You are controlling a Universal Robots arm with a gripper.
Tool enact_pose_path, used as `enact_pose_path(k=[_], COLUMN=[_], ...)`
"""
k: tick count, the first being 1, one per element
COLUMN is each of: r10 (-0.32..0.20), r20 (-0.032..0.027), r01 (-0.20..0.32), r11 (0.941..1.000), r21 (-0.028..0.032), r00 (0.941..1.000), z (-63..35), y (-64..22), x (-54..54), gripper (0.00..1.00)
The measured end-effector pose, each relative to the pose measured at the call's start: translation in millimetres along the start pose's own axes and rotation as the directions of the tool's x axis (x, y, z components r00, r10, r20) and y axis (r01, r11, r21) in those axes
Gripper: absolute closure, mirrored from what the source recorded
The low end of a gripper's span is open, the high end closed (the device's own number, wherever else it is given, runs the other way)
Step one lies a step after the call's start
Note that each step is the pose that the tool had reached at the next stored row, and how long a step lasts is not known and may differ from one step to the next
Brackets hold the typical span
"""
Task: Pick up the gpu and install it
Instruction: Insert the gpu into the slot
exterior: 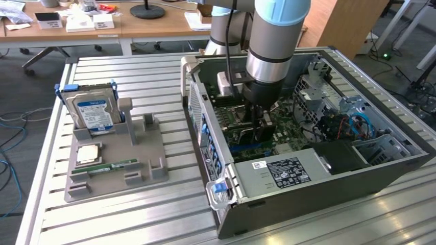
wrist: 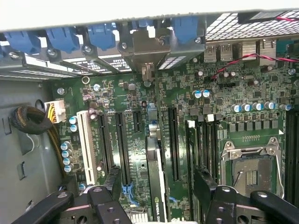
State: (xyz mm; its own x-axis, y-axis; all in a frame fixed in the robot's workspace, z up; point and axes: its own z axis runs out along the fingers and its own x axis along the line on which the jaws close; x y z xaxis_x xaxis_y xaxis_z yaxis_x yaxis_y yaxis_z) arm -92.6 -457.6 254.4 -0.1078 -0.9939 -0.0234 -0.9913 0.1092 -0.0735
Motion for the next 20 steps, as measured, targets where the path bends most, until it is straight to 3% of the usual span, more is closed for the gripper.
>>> enact_pose_path(k=[20], r10=[0.0], r20=[0.0007], r01=[0.0], r11=[1.0], r21=[-0.0001], r00=[1.0], z=[-1.0], y=[-0.2], x=[-0.1], gripper=[0.27])
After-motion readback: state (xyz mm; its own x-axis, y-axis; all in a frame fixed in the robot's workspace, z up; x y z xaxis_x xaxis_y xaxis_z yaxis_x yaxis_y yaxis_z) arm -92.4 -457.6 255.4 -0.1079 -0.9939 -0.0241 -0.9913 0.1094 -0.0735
